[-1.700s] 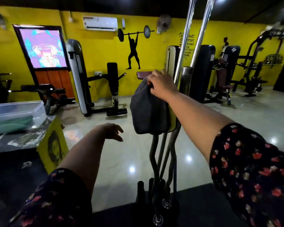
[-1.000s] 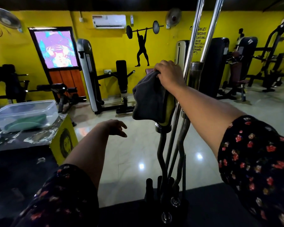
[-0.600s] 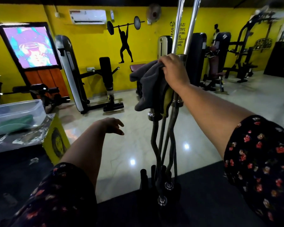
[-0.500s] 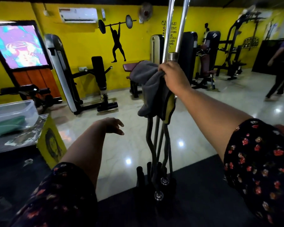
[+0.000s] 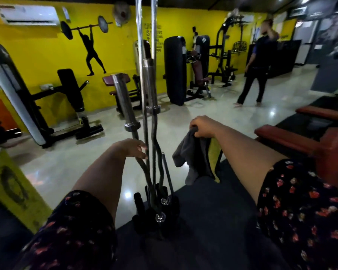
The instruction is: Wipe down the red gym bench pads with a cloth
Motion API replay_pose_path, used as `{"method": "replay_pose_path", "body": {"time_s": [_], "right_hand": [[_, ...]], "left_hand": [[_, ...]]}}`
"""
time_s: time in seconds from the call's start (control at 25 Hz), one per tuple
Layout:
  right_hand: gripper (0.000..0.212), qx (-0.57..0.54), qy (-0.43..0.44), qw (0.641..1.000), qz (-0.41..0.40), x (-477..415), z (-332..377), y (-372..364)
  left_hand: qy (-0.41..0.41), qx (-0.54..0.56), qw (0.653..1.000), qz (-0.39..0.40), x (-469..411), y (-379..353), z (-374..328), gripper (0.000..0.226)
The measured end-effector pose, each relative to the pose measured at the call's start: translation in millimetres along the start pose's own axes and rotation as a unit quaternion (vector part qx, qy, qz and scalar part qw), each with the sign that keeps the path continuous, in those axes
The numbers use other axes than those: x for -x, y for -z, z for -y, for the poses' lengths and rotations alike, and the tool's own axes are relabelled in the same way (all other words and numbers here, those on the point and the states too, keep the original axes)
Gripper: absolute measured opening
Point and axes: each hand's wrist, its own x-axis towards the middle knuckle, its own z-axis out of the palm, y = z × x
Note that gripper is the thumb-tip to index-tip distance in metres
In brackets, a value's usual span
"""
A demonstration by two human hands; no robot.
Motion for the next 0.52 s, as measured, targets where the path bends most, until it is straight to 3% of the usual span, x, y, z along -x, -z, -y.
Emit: {"method": "replay_pose_path", "body": {"time_s": [0.52], "right_hand": [[0.033, -0.001, -0.143, 0.985, 0.092, 279, -152, -22]], "left_hand": [[-0.176, -0.034, 0.979, 0.100, 40, -106, -273, 0.059]]}}
